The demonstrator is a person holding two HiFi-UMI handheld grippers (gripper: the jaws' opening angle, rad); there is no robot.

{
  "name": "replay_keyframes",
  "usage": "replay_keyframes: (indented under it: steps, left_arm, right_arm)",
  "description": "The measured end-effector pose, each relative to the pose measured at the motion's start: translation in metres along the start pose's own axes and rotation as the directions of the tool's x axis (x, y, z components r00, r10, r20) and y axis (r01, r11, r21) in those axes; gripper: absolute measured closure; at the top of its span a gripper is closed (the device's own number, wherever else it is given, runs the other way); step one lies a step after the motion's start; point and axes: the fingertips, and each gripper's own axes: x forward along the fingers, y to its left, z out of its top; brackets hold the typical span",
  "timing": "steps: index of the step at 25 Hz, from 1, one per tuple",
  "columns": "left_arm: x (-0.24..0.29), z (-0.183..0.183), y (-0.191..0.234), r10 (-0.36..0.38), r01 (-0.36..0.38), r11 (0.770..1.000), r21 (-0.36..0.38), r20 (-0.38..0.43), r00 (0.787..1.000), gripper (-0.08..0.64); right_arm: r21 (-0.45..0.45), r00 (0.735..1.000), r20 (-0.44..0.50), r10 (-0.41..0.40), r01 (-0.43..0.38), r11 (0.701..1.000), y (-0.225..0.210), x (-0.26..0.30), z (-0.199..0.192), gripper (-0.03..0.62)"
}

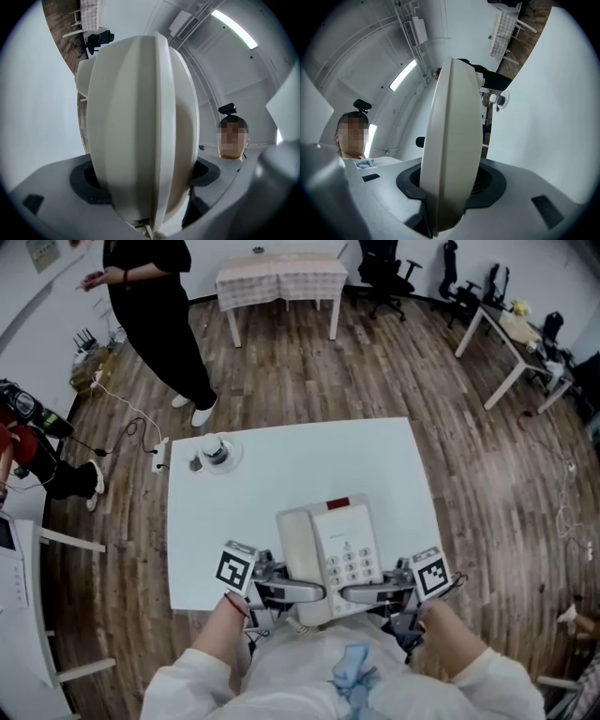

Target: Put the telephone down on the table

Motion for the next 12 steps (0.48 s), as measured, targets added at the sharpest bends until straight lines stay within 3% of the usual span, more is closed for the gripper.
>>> replay_keyframes:
  steps: [12]
  left_arm:
    - [-0.003,0.034,0.045,0.049,-0.047,0.999,-0.021,0.091,0.995,0.100]
  right_arm:
    - [0.036,0.997,-0.068,0.046,-0.044,0.998,-0.042,-0.013,0.034,0.416]
